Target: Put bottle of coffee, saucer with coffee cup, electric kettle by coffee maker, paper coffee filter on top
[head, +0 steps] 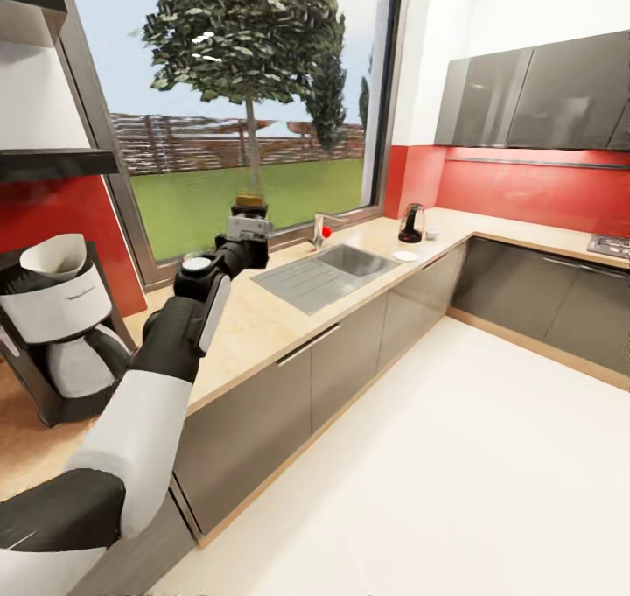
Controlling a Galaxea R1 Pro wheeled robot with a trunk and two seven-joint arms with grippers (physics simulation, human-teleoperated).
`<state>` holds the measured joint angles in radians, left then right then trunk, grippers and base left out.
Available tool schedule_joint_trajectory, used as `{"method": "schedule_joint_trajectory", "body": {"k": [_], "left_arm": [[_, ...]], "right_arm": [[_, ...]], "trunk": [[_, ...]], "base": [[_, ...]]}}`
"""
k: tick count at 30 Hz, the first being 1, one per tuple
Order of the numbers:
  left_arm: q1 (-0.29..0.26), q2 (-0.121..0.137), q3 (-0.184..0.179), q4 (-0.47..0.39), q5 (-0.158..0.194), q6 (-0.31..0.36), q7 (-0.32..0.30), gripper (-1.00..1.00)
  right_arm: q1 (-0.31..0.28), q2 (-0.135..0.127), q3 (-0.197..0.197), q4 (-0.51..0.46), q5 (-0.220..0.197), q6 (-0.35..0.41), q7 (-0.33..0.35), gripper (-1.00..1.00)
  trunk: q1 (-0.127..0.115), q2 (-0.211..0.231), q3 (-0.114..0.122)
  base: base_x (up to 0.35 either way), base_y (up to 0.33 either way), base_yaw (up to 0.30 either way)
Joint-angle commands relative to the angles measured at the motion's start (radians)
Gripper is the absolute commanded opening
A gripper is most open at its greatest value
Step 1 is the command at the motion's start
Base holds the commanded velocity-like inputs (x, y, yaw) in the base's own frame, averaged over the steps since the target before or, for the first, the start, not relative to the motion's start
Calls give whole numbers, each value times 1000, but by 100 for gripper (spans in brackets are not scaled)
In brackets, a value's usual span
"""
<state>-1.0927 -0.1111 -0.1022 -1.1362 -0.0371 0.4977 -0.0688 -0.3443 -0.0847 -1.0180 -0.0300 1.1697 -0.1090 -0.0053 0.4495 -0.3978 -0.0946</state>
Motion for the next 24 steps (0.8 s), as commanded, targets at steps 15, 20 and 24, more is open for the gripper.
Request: {"method": "schedule_joint_trajectory", "body": {"k": [15,20,24], "left_arm": [[547,100,2,-376,-20,-52,-375,-100],[817,155,82,-374,-23,-405,-396,-100],[942,156,95,-372,-20,-539,-394,-100]], "right_arm": [[-1,-1,-8,1,8,-3,-1,100],[-1,0,-7,2,8,-4,-1,100],[-1,0,-7,1,8,-4,-1,100]], "trunk": [[0,-2,-2],[0,-2,-2],[0,-2,-2]], "base": [[-17,-10,1],[0,0,214],[0,0,268]]}}
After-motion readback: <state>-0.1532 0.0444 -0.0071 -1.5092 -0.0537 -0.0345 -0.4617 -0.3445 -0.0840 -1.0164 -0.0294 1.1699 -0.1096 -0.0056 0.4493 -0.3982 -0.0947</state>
